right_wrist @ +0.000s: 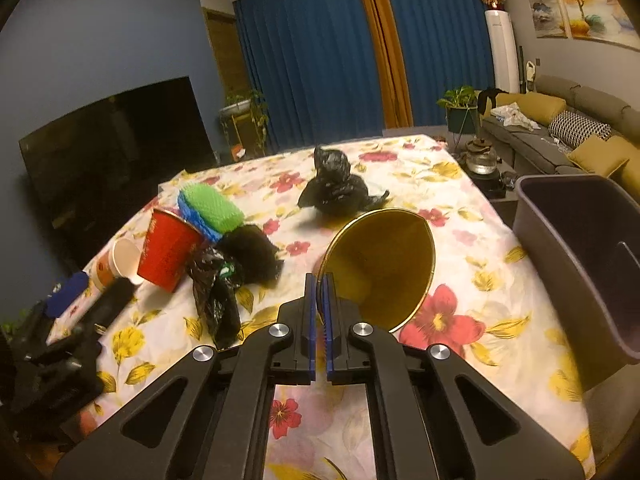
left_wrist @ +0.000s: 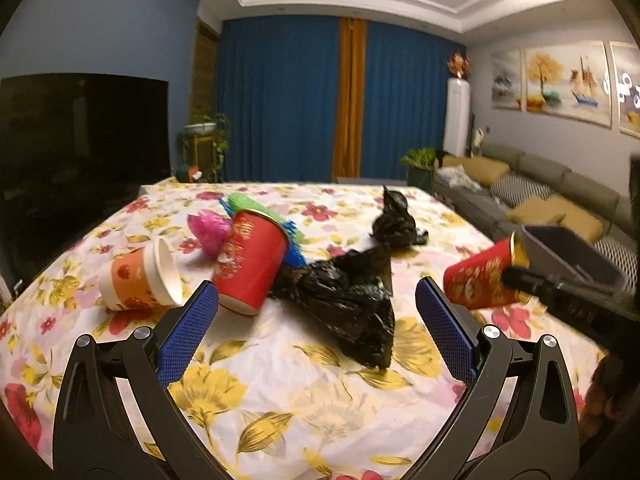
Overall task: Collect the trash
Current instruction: 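Grasp the black plastic bag with the left tool while the right tool holds the red cup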
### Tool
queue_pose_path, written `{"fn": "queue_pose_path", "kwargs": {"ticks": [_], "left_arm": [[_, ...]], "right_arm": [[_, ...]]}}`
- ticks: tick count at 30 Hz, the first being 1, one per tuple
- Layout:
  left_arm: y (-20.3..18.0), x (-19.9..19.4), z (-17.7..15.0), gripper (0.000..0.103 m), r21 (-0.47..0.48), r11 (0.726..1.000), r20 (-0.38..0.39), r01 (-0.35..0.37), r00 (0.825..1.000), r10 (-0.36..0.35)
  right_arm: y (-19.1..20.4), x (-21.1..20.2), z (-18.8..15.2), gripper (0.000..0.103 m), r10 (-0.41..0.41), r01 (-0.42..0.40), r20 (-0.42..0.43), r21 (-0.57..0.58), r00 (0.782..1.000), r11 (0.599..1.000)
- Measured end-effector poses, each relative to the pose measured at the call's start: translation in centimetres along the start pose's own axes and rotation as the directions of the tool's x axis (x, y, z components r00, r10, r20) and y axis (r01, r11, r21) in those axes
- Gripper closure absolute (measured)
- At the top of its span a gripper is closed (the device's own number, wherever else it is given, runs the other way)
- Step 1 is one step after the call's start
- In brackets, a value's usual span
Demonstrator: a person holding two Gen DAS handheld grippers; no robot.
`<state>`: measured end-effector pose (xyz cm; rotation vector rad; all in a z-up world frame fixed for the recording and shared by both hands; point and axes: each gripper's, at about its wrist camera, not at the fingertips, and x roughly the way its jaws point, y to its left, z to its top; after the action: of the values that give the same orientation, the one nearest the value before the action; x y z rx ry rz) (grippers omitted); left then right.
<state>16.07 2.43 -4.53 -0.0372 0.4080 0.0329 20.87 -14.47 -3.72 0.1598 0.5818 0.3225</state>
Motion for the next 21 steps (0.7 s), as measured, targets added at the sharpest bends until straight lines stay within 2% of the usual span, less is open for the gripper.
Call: {"fn": "queue_pose_path", "kwargs": {"ticks": [5, 11, 15, 17, 21], "left_arm": [[-0.6, 2.2, 0.3, 0.006, -0.04, 0.996, -0.075, 0.077, 0.994, -0.08], [-2.2, 5.5, 1.2, 0.015, -0.044, 0.994, -0.147, 0.102, 0.983, -0.108], [-3.0, 7.8, 1.0, 0.031, -0.014, 0.997, -0.204, 0.081, 0.976, -0.082], [-3.1, 8.8, 0.8, 0.042, -0.007, 0.997, -0.245, 0.074, 0.967, -0.073], [-2.9, 9.8, 0.5, 0.072, -0.024, 0.996, -0.294, 0.091, 0.951, -0.095]], "right_arm": [[-0.4, -1.2, 0.3, 0.099, -0.009, 0.009, 0.025, 0.003, 1.0, 1.0], [-1.2, -2.8, 0.7, 0.099, -0.011, 0.01, 0.059, 0.013, 0.998, 1.0], [-1.6, -3.4, 0.8, 0.099, -0.011, 0.01, 0.069, 0.016, 0.998, 1.0], [-1.8, -3.6, 0.7, 0.099, -0.014, 0.014, 0.07, 0.01, 0.997, 1.0], [-2.1, -3.8, 0.7, 0.099, -0.02, 0.019, 0.07, 0.011, 0.997, 1.0]]}}
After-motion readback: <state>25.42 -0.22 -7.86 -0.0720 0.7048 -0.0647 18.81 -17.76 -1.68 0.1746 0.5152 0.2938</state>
